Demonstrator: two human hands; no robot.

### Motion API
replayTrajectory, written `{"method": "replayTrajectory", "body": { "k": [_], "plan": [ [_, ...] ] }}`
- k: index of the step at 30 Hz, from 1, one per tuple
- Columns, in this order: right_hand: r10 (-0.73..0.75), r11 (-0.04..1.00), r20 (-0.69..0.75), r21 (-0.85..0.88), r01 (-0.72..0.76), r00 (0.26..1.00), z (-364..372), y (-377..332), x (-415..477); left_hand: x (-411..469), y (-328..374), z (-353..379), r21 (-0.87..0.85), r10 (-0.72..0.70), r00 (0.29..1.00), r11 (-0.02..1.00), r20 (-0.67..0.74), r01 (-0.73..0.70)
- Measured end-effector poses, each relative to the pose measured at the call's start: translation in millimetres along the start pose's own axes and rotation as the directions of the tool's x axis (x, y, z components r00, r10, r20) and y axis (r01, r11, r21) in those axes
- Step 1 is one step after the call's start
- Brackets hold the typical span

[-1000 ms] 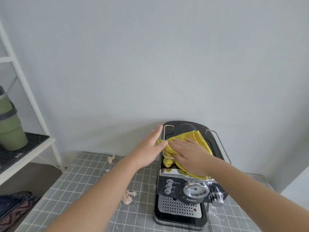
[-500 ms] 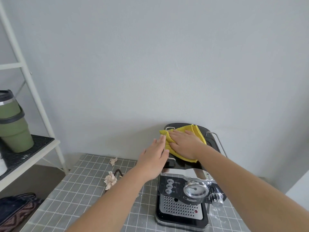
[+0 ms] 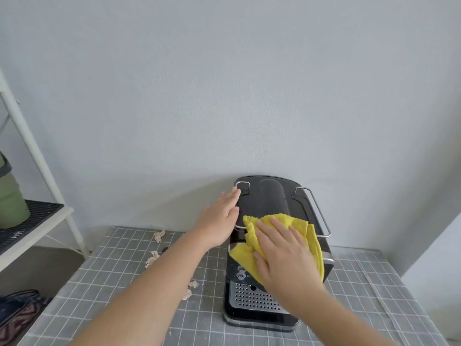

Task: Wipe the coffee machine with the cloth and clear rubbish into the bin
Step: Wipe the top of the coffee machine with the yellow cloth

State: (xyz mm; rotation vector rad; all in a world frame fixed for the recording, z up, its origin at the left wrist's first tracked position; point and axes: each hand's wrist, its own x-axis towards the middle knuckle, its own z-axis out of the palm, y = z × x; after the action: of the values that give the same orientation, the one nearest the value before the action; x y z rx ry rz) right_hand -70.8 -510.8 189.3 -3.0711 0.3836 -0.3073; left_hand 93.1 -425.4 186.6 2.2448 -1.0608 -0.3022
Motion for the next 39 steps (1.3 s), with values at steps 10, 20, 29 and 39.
{"method": "replayTrajectory", "body": {
  "k": [10,20,29,39],
  "plan": [
    [0.135,0.987,0.166,0.064,-0.148,0.977,-11.6,20.3,22.5,20.3,1.3,3.0,0.006,0.003,1.0,1.0,0.027,-0.003],
    [0.316,0.932,0.335,0.066,-0.357,0.887,-14.1,53.3,91.7,21.1,-3.6,7.8,-0.017,-0.003,1.0,1.0,0.012,0.003],
    [0.247,0.922,0.24,-0.356,-0.152,0.939,-35.4,14.3,13.5,20.2,-0.6,6.6,0.081,-0.006,1.0,0.997,0.021,0.004],
    [0.098,0.992,0.317,0.039,-0.116,0.943,-10.4,50.7,92.9,8.0,8.4,4.0,0.045,-0.01,0.999,0.999,0.044,0.008]
  ]
}}
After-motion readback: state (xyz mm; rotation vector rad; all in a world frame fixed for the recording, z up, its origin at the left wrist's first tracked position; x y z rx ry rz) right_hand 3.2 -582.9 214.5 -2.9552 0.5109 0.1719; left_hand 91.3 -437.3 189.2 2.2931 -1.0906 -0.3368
